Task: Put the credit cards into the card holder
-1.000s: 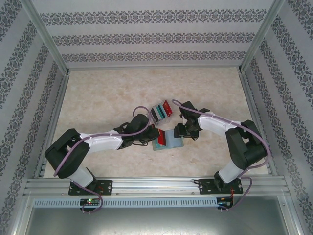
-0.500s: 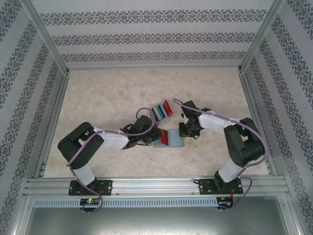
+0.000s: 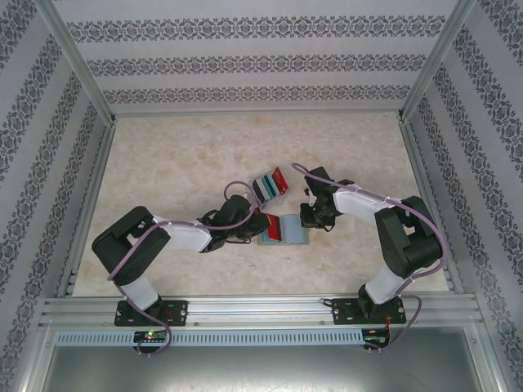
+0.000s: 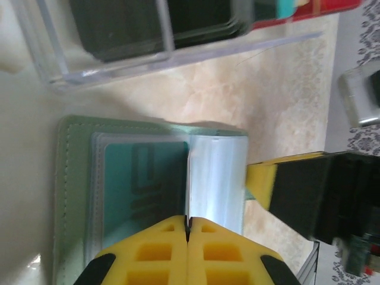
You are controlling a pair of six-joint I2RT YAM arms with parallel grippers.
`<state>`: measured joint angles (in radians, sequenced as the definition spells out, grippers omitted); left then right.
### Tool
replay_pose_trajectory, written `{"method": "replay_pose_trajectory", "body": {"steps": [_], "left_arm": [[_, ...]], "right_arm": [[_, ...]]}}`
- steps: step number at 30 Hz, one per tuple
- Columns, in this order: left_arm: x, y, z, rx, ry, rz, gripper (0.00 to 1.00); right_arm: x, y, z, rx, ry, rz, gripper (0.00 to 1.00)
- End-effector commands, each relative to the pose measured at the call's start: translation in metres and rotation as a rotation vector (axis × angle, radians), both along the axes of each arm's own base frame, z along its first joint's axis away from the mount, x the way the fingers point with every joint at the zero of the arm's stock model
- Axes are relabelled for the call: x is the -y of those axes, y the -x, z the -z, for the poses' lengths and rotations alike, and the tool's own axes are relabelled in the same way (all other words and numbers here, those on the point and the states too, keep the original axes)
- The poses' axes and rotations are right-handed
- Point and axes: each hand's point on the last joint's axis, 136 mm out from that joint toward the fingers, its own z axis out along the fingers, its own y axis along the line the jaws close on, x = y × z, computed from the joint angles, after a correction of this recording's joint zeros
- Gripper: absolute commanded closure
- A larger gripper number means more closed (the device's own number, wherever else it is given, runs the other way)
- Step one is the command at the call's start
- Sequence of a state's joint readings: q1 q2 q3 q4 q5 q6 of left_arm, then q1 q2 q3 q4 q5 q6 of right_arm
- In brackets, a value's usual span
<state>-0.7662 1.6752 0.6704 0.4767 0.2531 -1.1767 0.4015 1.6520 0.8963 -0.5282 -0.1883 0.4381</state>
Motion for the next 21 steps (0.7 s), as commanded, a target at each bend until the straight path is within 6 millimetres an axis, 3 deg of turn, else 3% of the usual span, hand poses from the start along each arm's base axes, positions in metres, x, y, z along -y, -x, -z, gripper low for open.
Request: {"method": "replay_pose_trajectory", "body": {"steps": [1, 5, 10, 14, 21], "left_arm": [[0.005, -0.003, -0.016, 0.069, 0.005, 0.016, 1.00], [0.022, -0.005, -0.013, 0.057, 0.062, 0.056, 1.00], [0.023, -0.007, 0.005, 0.030, 0.038, 0.051, 1.00], [0.035, -0.009, 0.007, 0.027, 0.072, 0.080, 1.00], [0.034, -0.006, 0.014, 0.002, 0.046, 0.087, 1.00]], "right_arm": [[0.003, 0.007, 0.014, -0.044, 0.011, 0.010, 0.88], [0.002, 0.009, 0.017, -0.059, 0.009, 0.011, 0.88], [0.001, 0.009, 0.017, -0.061, 0.005, 0.016, 0.87], [0.001, 0.010, 0.018, -0.064, 0.006, 0.013, 0.87], [0.001, 0.010, 0.018, -0.067, 0.006, 0.017, 0.87]]}}
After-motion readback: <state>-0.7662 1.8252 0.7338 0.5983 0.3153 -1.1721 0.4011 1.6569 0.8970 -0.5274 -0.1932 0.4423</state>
